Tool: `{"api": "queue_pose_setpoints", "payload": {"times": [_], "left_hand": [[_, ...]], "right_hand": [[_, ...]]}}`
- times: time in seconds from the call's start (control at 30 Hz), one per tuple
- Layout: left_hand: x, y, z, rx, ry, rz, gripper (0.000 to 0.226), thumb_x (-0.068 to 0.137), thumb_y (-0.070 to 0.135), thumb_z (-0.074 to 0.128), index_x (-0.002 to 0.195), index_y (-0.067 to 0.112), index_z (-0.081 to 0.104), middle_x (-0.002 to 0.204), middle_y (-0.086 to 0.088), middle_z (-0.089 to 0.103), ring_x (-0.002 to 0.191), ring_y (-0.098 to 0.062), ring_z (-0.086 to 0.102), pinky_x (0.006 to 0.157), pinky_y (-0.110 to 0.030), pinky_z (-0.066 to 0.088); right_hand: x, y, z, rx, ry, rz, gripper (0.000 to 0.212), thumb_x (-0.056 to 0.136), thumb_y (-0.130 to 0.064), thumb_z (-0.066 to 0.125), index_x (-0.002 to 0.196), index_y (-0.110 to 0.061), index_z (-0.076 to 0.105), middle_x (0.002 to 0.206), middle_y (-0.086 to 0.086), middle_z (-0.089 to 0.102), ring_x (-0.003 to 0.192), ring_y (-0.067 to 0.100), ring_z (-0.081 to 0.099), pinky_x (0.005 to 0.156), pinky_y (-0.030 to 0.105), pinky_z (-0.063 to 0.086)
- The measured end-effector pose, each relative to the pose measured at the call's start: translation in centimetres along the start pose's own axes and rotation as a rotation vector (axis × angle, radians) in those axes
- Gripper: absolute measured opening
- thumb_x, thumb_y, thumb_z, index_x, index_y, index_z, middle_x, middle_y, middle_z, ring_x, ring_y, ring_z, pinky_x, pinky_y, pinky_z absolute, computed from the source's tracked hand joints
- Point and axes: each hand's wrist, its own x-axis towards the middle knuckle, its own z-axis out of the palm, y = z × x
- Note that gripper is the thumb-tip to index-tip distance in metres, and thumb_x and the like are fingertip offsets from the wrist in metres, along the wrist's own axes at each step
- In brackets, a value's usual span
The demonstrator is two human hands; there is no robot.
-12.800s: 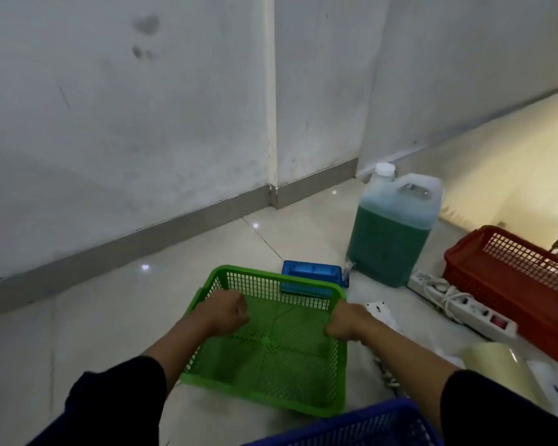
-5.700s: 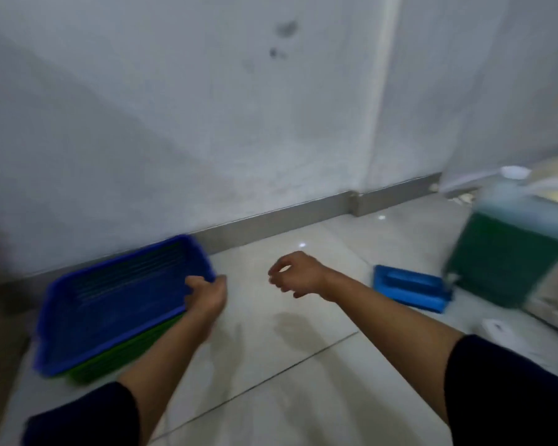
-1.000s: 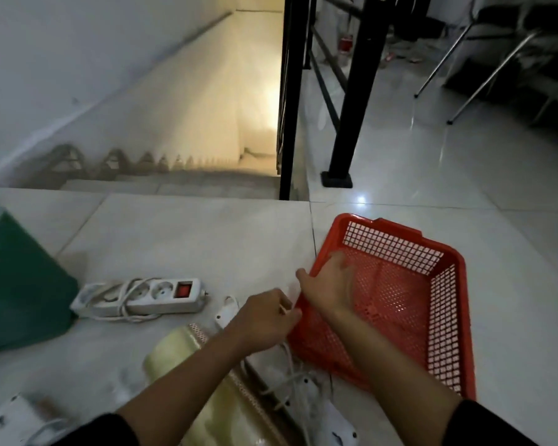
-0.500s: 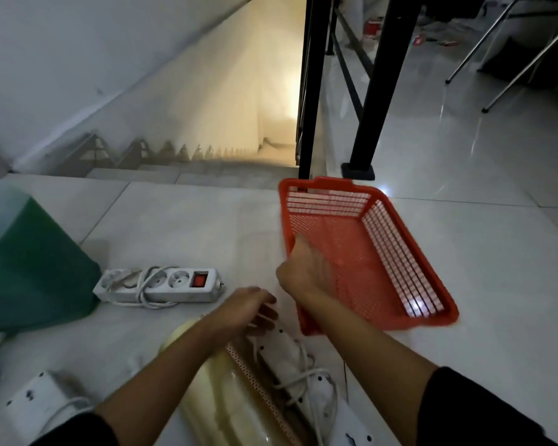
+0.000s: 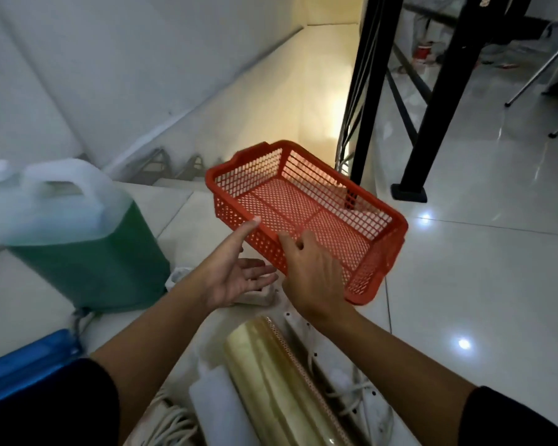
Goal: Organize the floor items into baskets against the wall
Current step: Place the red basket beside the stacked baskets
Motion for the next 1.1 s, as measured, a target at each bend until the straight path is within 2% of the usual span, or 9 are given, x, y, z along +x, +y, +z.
{"api": "queue_pose_setpoints", "payload": {"times": [0.1, 0.27, 0.37, 0.47, 0.57, 0.7, 0.8, 0.93, 1.1], "left_hand": [[-2.1, 1.9, -0.7, -0.031, -0.003, 0.112, 0.043, 0.082, 0.048, 0.064, 0.106, 0.016, 0.047, 0.113, -0.018, 0.061, 0.109, -0.036, 0.062, 0.093, -0.045, 0.053], [-5.6, 4.7, -2.9, -0.198, 0.054, 0.269, 0.012, 0.093, 0.016, 0.049, 0.098, 0.007, 0.055, 0.095, -0.014, 0.066, 0.098, -0.029, 0.065, 0.088, -0.041, 0.055], [-8.3, 6.1, -4.7, -0.275, 0.038, 0.385, 0.014, 0.093, 0.006, 0.043, 0.094, 0.005, 0.056, 0.095, -0.014, 0.066, 0.1, -0.03, 0.064, 0.081, -0.04, 0.057], [-11.1, 7.9, -8.0, -0.325, 0.062, 0.48, 0.025, 0.093, 0.008, 0.044, 0.115, 0.003, 0.054, 0.107, -0.015, 0.068, 0.1, -0.028, 0.067, 0.076, -0.039, 0.061], [-14.8, 9.7, -12.6, -0.381, 0.163, 0.574, 0.018, 0.094, 0.006, 0.044, 0.108, 0.001, 0.053, 0.109, -0.017, 0.064, 0.111, -0.032, 0.062, 0.089, -0.044, 0.056], [-21.1, 10.4, -19.6, -0.5, 0.312, 0.686, 0.012, 0.092, 0.0, 0.04, 0.086, 0.004, 0.049, 0.096, -0.017, 0.059, 0.115, -0.034, 0.058, 0.098, -0.051, 0.049], [-25.3, 8.8, -25.1, -0.583, 0.409, 0.755, 0.014, 0.092, -0.001, 0.041, 0.082, 0.003, 0.049, 0.091, -0.017, 0.059, 0.099, -0.031, 0.061, 0.086, -0.05, 0.056], [-29.4, 4.9, -32.4, -0.702, 0.555, 0.787, 0.017, 0.091, 0.003, 0.043, 0.076, 0.005, 0.05, 0.083, -0.015, 0.062, 0.085, -0.025, 0.064, 0.088, -0.047, 0.053], [-30.7, -1.6, -40.9, -0.878, 0.669, 0.761, 0.016, 0.09, 0.006, 0.044, 0.077, 0.007, 0.053, 0.082, -0.011, 0.059, 0.078, -0.019, 0.06, 0.048, -0.031, 0.06]], "right_hand": [[0.3, -2.2, 0.0, -0.028, 0.174, -0.109, 0.039, 0.083, -0.018, 0.052, 0.122, -0.01, 0.056, 0.099, 0.016, 0.06, 0.084, 0.031, 0.063, 0.064, 0.038, 0.054], [1.4, -6.3, -1.6, -0.05, 0.394, -0.27, 0.037, 0.075, -0.003, 0.05, 0.107, -0.01, 0.068, 0.079, 0.011, 0.058, 0.068, 0.026, 0.056, 0.054, 0.029, 0.042], [1.9, -9.4, -3.0, -0.03, 0.44, -0.371, 0.028, 0.078, -0.011, 0.051, 0.101, -0.011, 0.068, 0.081, 0.01, 0.06, 0.069, 0.026, 0.056, 0.055, 0.031, 0.043], [2.3, -13.1, -4.5, 0.019, 0.463, -0.468, 0.023, 0.079, -0.023, 0.06, 0.096, -0.01, 0.069, 0.084, 0.009, 0.067, 0.074, 0.024, 0.058, 0.06, 0.025, 0.042], [2.9, -17.3, -5.6, 0.033, 0.482, -0.481, 0.025, 0.085, -0.029, 0.054, 0.086, -0.009, 0.07, 0.083, 0.008, 0.07, 0.075, 0.022, 0.058, 0.063, 0.022, 0.036], [4.0, -22.8, -5.1, 0.014, 0.419, -0.519, 0.039, 0.091, -0.036, 0.042, 0.088, -0.007, 0.069, 0.092, 0.012, 0.07, 0.084, 0.027, 0.059, 0.073, 0.03, 0.044], [3.9, -28.2, -3.5, -0.052, 0.331, -0.626, 0.048, 0.092, -0.043, 0.036, 0.09, -0.009, 0.071, 0.1, 0.012, 0.068, 0.095, 0.029, 0.059, 0.085, 0.037, 0.043], [1.9, -36.0, 0.2, -0.038, 0.231, -0.833, 0.053, 0.092, -0.045, 0.03, 0.093, -0.012, 0.071, 0.103, 0.01, 0.068, 0.1, 0.029, 0.06, 0.095, 0.044, 0.041], [-1.3, -43.7, 6.0, -0.097, 0.041, -1.032, 0.046, 0.095, -0.041, 0.026, 0.102, -0.016, 0.064, 0.108, 0.005, 0.067, 0.104, 0.023, 0.059, 0.101, 0.042, 0.035]]}}
